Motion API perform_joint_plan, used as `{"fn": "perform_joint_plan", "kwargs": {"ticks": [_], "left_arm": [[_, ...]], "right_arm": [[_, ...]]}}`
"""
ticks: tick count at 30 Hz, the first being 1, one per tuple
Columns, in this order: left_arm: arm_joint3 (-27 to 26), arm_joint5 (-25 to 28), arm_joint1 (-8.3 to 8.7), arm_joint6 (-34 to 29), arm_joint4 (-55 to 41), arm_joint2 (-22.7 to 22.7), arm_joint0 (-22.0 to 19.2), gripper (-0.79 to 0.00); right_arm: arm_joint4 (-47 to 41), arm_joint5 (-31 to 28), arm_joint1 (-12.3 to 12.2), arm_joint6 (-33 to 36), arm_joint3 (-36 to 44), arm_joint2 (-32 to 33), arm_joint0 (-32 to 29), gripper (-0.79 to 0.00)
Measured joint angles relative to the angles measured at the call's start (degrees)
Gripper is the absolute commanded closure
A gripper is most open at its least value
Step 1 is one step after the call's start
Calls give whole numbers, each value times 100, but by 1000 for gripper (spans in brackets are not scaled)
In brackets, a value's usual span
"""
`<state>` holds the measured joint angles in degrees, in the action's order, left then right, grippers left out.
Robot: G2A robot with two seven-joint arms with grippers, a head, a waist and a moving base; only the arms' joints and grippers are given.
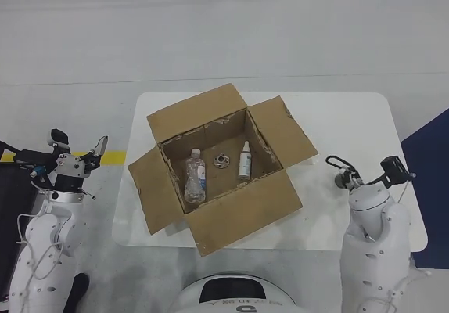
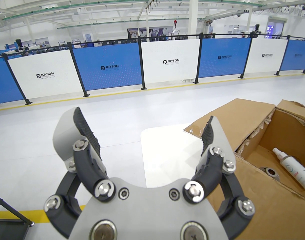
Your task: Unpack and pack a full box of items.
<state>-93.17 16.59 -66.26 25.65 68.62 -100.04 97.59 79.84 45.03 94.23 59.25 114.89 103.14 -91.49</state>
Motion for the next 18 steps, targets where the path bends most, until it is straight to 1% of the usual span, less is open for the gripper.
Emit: {"fn": "perform_joint_plan", "kwargs": {"ticks": [2,4,6,12,18], "left_arm": [[0,0,0,0,0,0,0,-785],[0,0,0,0,0,0,0,-785],[0,0,0,0,0,0,0,-785],[0,0,0,0,0,0,0,-785],[0,0,0,0,0,0,0,-785]], "right_arm": [[9,9,32,-8,-41,62,50,-449],[-19,31,61,-32,-52,143,63,-440],[-29,74,96,-75,-81,246,70,-403],[8,97,192,-97,-117,334,130,-388],[308,101,275,-101,-462,353,426,-369]]}}
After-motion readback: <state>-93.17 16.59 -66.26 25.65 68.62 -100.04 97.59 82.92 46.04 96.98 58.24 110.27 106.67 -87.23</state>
